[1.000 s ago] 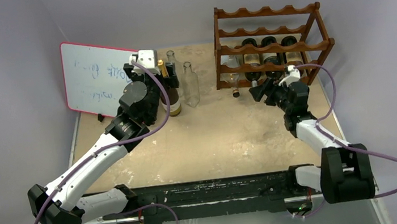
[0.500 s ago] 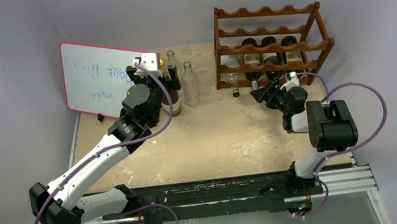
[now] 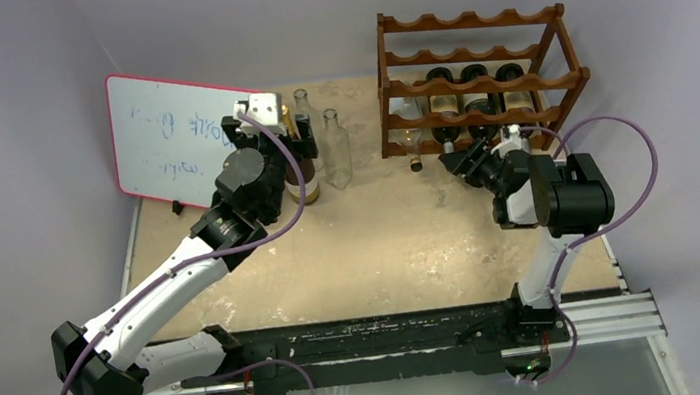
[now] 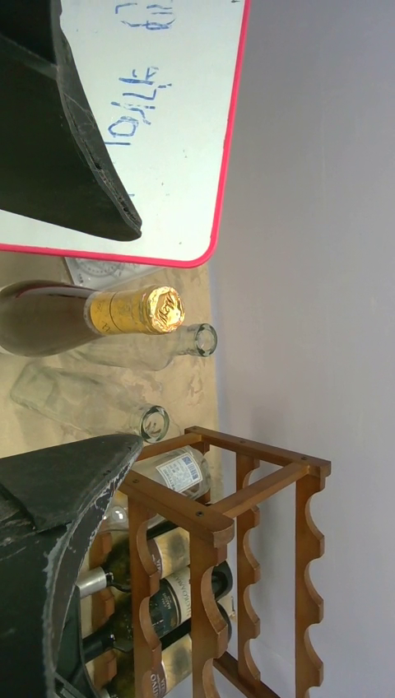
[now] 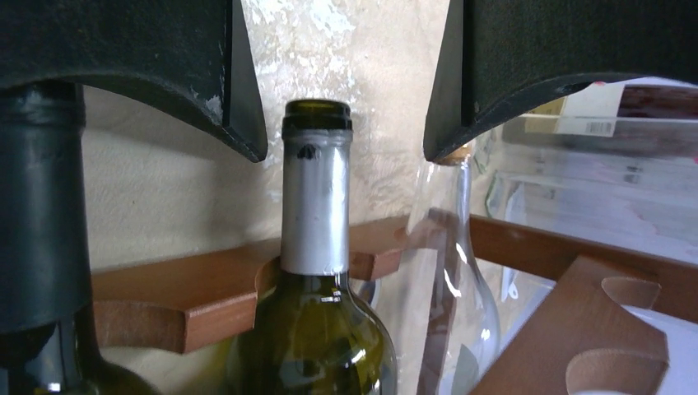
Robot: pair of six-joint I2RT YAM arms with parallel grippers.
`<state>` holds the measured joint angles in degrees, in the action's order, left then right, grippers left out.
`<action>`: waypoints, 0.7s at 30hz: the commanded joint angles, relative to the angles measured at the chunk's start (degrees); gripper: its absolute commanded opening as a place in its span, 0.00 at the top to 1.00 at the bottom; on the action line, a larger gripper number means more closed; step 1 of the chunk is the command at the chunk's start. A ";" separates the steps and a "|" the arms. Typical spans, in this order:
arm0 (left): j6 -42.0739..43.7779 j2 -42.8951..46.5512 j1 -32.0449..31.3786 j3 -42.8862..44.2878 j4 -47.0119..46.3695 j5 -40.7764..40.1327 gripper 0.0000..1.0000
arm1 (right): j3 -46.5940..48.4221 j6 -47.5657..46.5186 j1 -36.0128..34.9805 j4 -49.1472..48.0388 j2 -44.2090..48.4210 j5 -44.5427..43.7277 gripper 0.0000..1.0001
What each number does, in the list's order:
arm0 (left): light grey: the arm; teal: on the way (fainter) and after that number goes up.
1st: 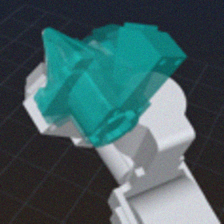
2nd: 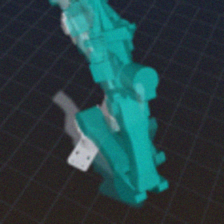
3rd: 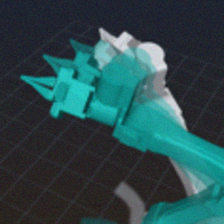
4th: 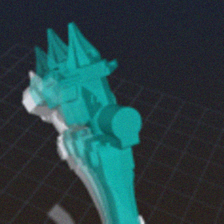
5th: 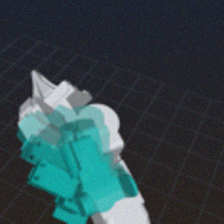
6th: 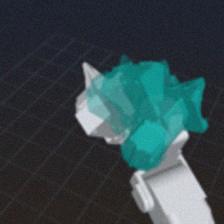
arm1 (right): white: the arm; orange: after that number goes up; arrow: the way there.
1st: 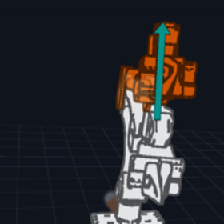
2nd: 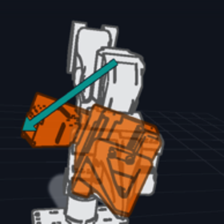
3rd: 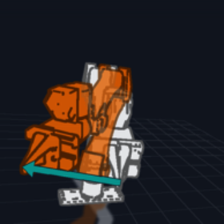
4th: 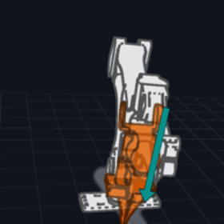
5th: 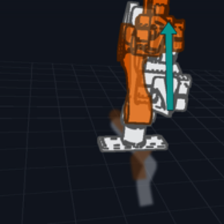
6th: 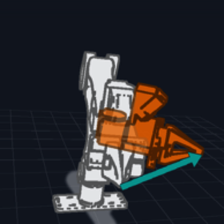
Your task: Take the wine bottle off the wine rack
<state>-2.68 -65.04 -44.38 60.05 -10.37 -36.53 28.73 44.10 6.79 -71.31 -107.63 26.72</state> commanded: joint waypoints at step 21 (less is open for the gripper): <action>0.98 1.13 -0.17 -0.35 -3.87 -2.56 0.14 | 5.10 5.93 0.17 -12.14 -9.56 -1.58 0.44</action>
<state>-2.26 -65.04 -44.38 59.96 -11.18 -38.20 32.80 48.95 6.76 -79.02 -116.33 26.41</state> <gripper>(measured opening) 0.862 0.567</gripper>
